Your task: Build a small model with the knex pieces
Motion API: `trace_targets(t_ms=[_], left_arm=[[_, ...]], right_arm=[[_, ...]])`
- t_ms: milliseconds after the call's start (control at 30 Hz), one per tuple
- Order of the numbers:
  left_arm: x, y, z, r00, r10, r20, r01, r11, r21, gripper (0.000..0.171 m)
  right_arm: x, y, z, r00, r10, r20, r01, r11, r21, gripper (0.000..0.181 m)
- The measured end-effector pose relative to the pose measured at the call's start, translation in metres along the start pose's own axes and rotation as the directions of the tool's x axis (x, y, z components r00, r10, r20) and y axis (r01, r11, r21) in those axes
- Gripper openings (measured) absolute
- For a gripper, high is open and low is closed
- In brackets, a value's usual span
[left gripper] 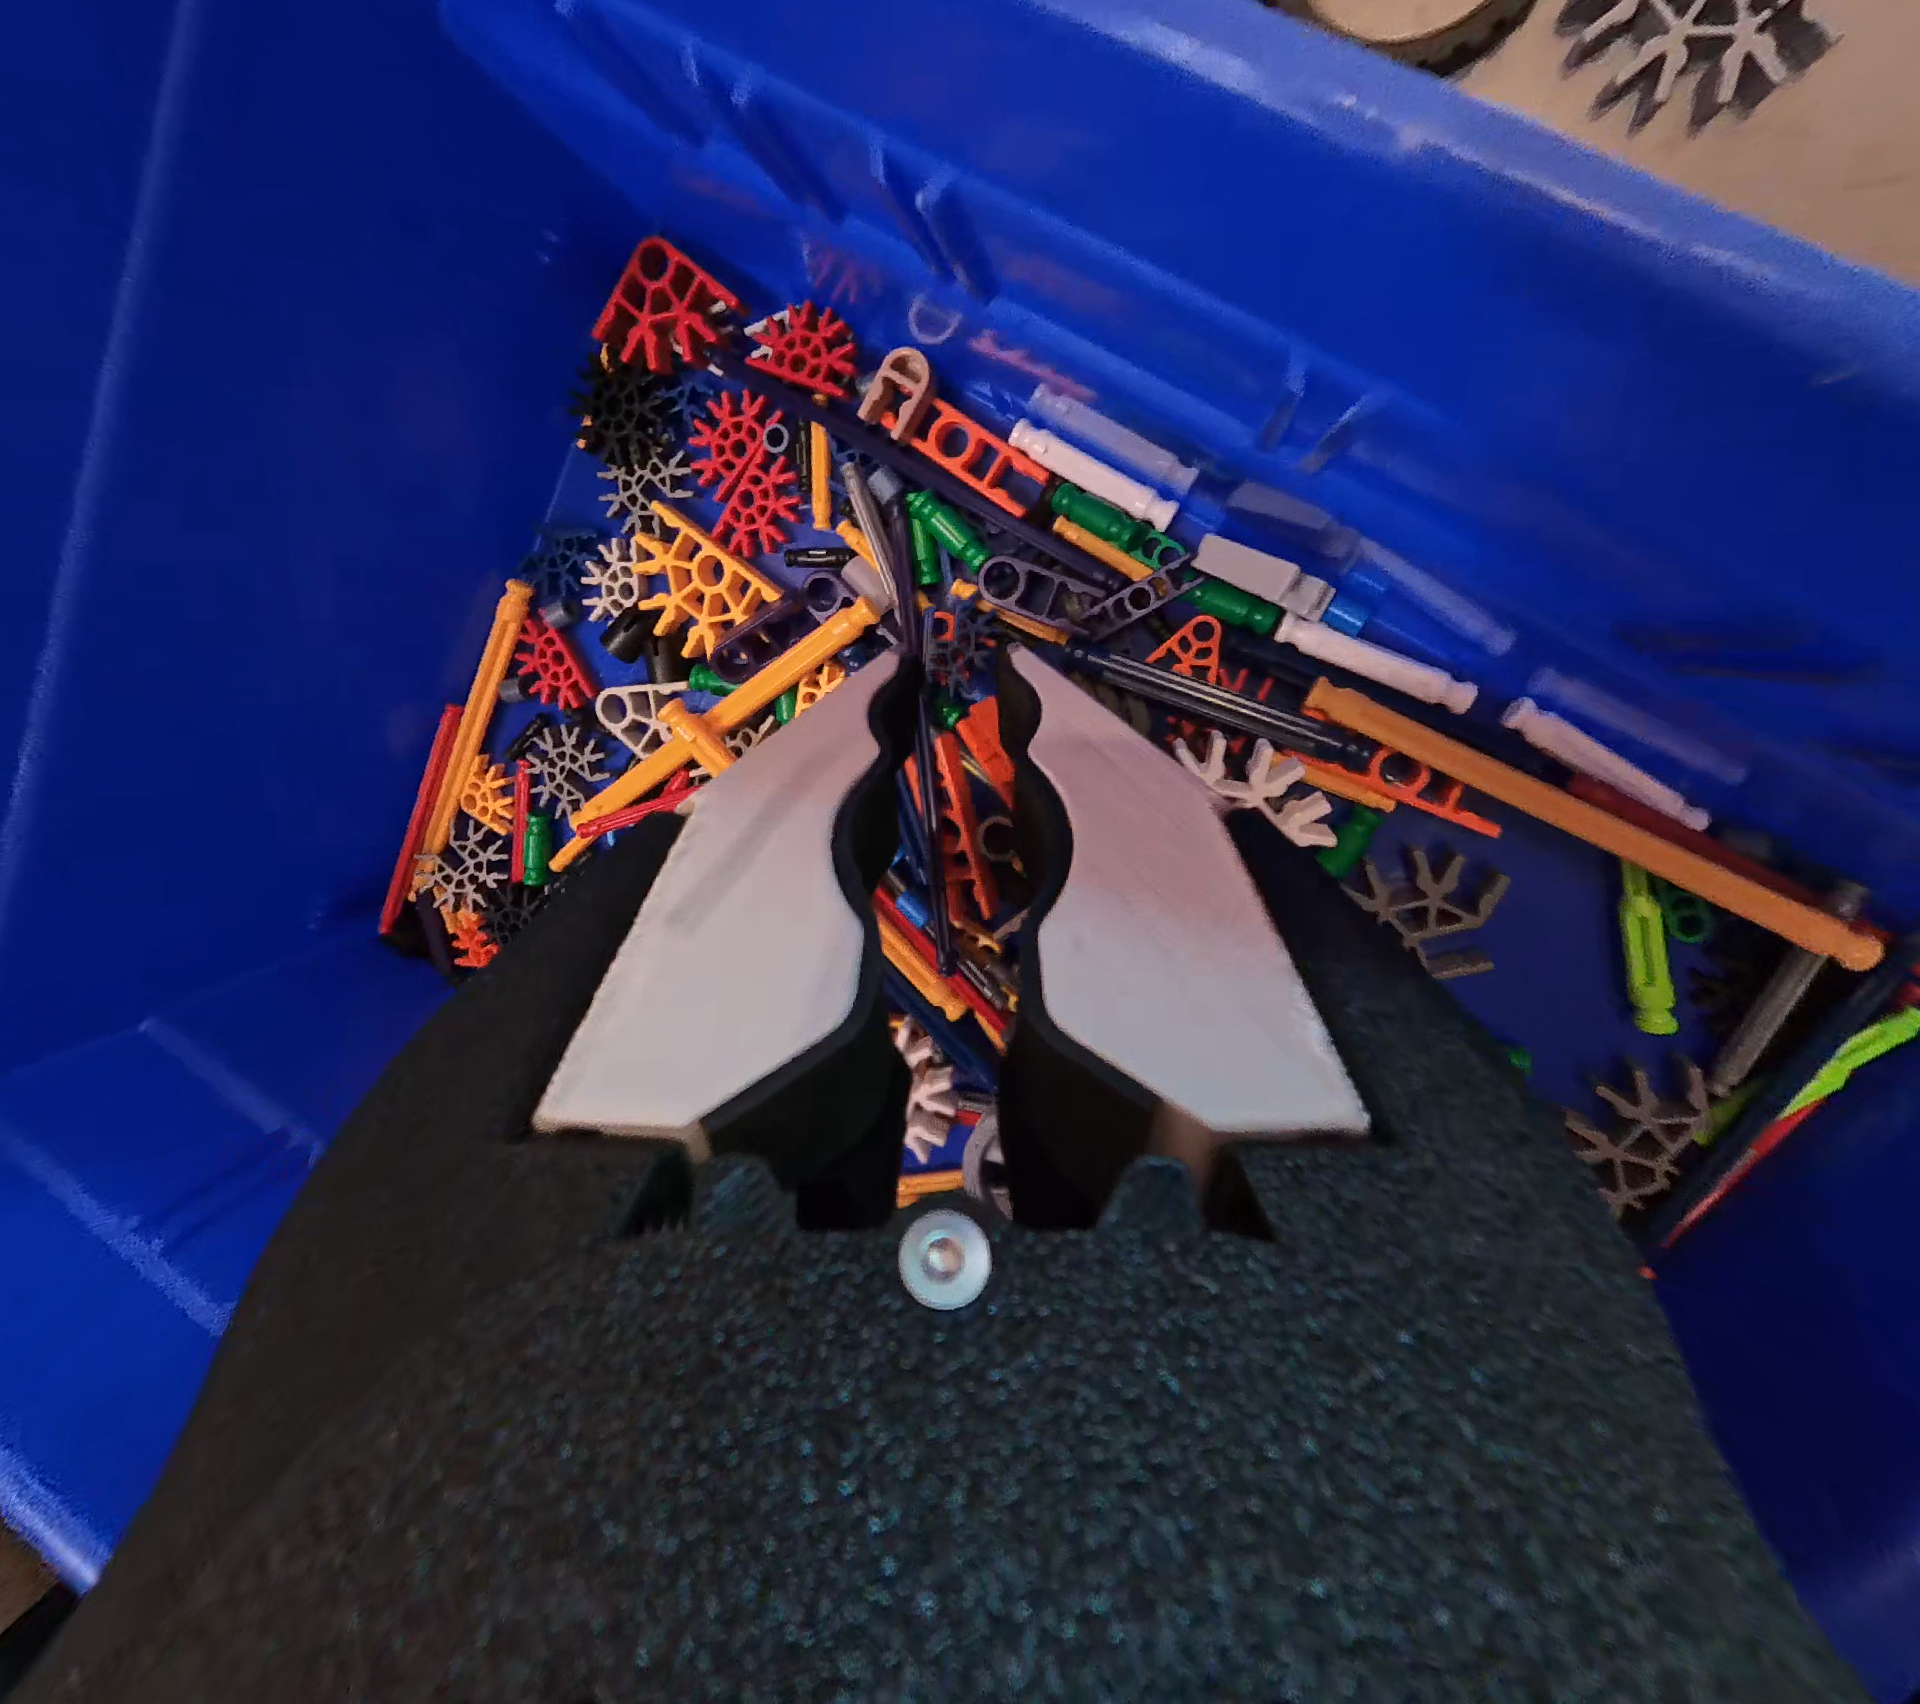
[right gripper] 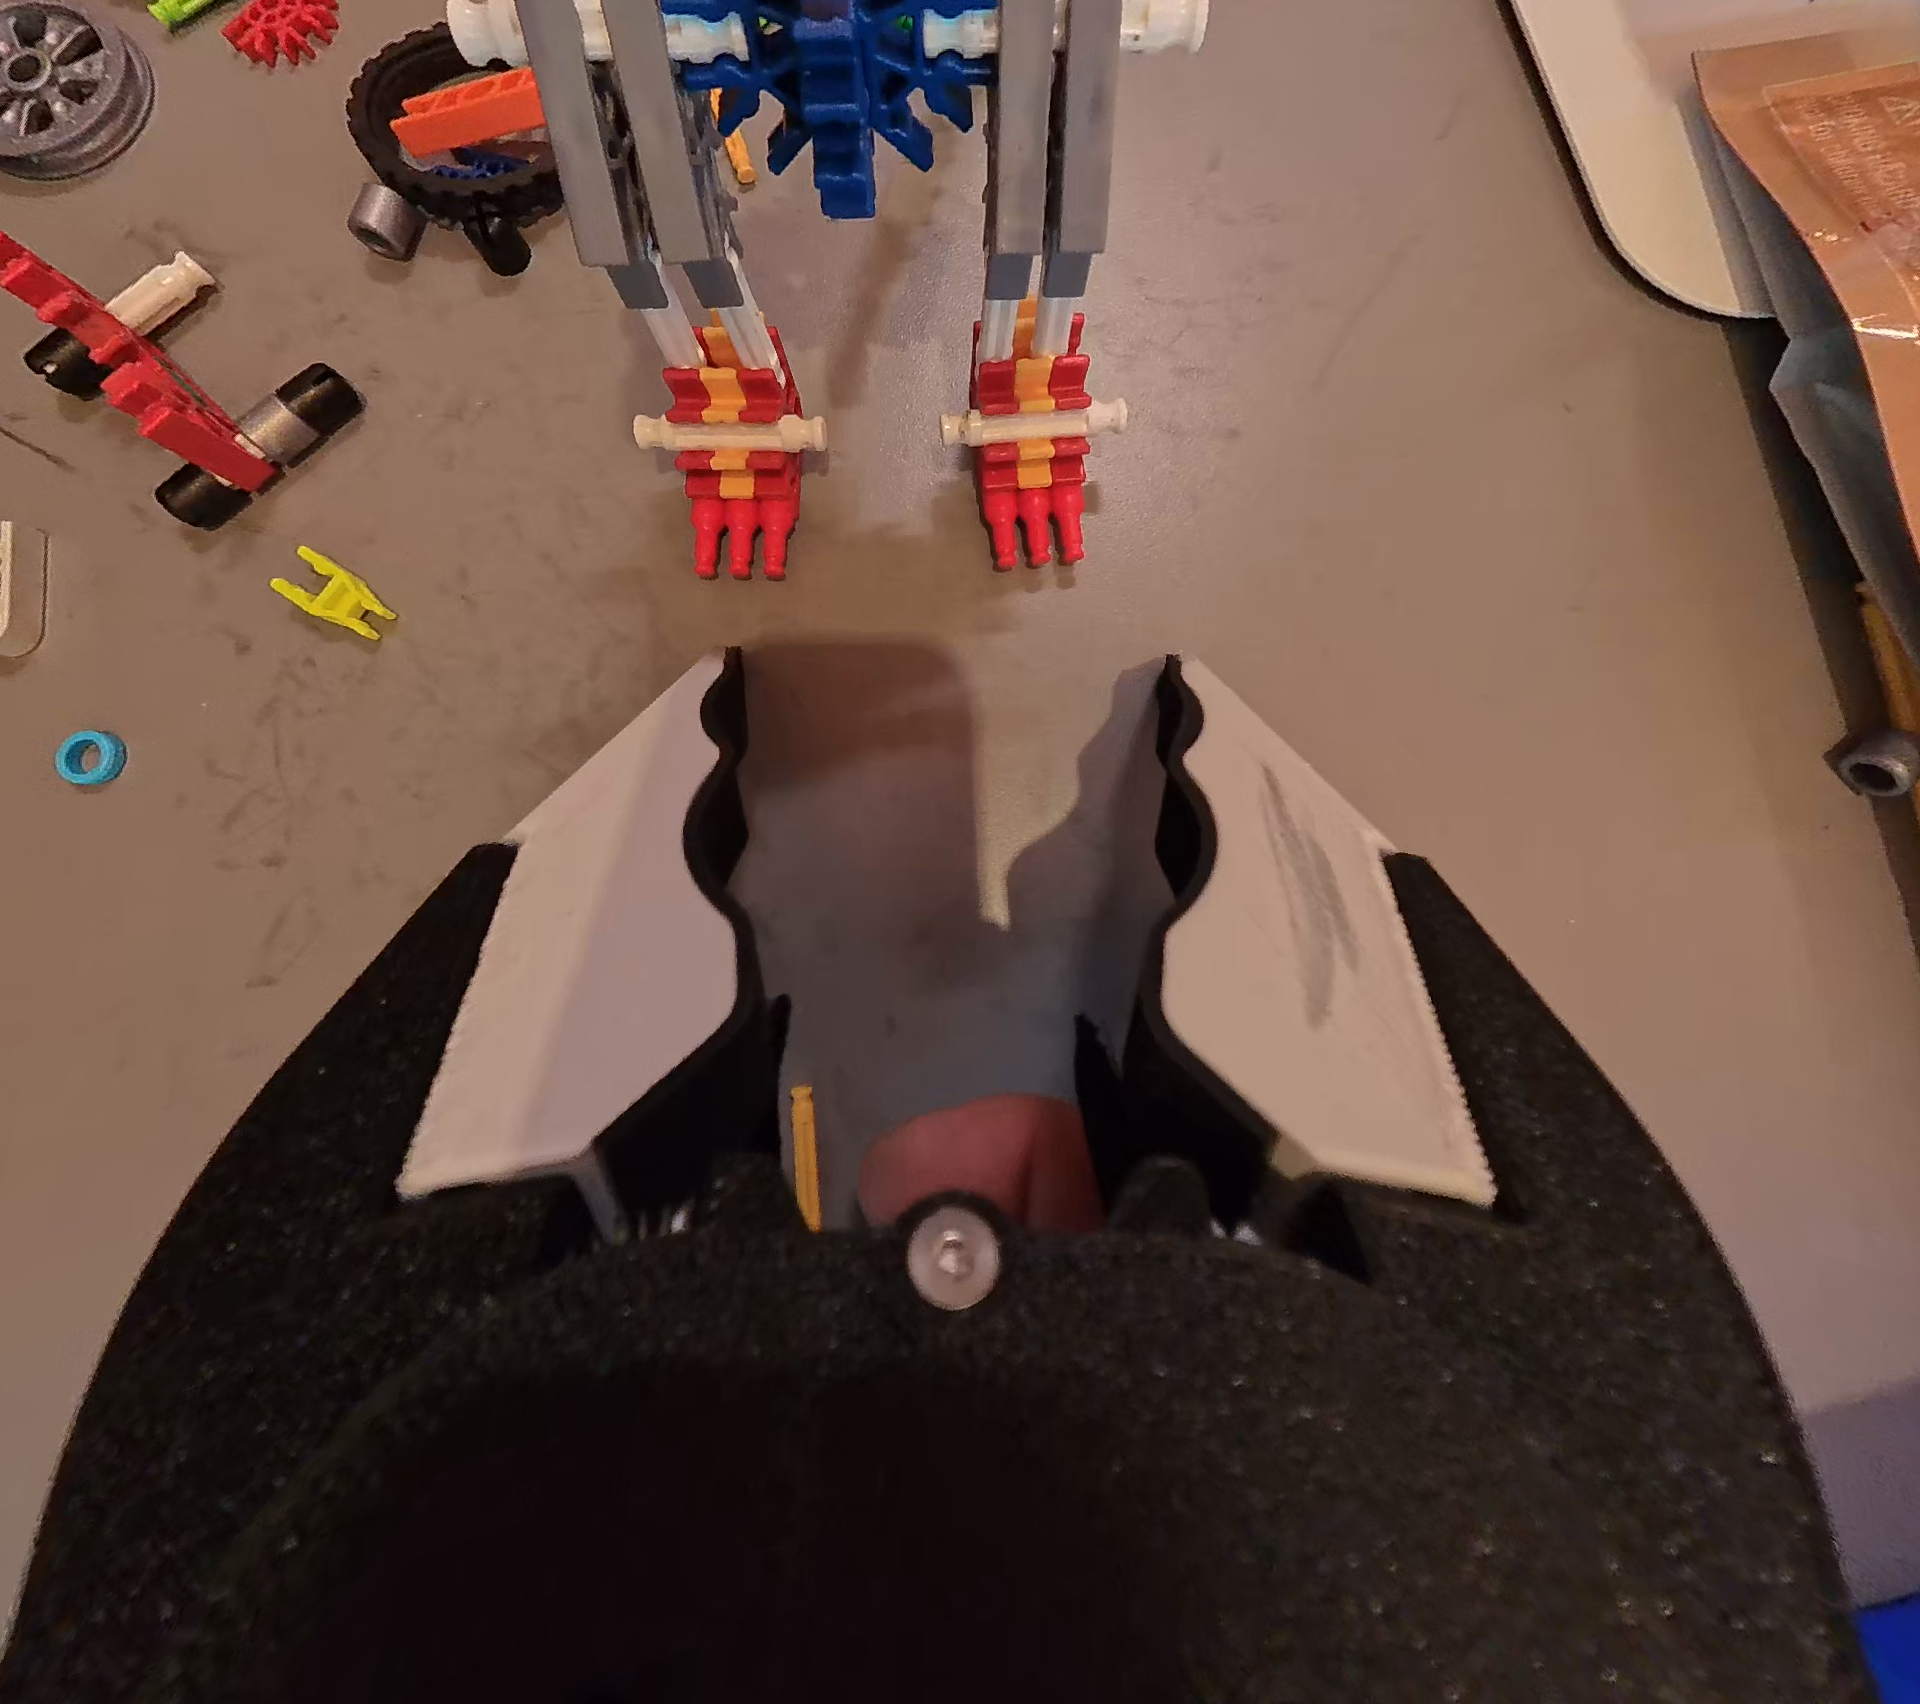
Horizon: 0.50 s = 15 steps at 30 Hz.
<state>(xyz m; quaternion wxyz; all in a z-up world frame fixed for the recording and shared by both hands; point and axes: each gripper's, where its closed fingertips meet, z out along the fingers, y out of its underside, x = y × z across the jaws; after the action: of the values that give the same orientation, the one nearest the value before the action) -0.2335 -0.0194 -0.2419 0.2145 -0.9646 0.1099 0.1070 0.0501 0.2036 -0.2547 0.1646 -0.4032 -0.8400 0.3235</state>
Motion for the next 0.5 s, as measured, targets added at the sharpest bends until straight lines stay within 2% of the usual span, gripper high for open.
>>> trace_targets(t_ms=[500], left_arm=[[0.0037, -0.0050, -0.0078, 1.000, 0.006, 0.003, -0.006, 0.999, 0.040, 0.010]], right_arm=[[-0.0001, 0.0002, 0.0000, 1.000, -0.001, -0.001, 0.001, 1.000, 0.002, 0.079]])
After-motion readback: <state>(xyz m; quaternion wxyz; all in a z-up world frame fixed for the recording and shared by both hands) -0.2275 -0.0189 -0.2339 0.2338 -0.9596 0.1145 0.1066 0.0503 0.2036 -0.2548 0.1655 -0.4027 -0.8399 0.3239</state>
